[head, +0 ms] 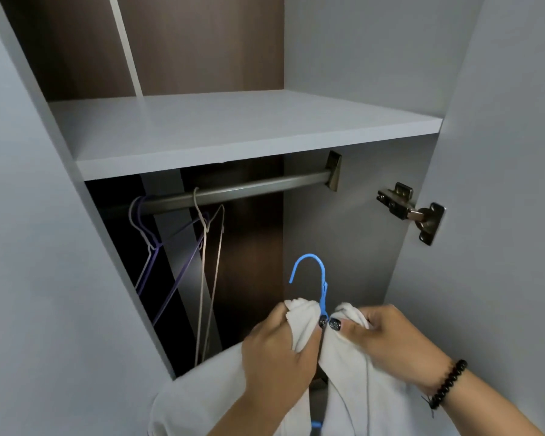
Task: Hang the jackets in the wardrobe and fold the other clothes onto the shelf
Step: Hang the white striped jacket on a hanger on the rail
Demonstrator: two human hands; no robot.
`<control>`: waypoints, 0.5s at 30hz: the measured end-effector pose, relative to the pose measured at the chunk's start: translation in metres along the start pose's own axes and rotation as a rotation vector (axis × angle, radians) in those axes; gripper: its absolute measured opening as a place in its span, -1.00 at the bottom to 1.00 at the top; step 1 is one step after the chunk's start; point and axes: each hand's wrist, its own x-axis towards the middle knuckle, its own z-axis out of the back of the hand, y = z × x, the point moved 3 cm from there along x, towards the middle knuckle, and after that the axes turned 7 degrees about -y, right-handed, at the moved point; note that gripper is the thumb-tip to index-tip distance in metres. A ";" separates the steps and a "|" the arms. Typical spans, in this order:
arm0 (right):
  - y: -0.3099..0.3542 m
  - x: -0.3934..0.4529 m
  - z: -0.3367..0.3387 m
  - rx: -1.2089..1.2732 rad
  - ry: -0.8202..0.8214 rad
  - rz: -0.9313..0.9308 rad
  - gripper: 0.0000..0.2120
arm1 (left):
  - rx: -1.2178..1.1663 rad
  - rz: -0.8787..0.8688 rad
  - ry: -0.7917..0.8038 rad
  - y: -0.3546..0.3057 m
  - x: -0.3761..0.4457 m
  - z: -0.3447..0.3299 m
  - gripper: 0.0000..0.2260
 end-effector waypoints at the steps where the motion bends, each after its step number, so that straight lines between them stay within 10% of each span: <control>1: -0.001 -0.001 0.001 0.003 -0.009 -0.011 -0.53 | -0.010 -0.008 0.018 0.001 0.001 -0.004 -0.73; 15: -0.029 -0.071 0.040 0.168 -0.299 -0.260 -0.63 | -0.076 -0.131 0.472 -0.011 -0.005 -0.021 -0.62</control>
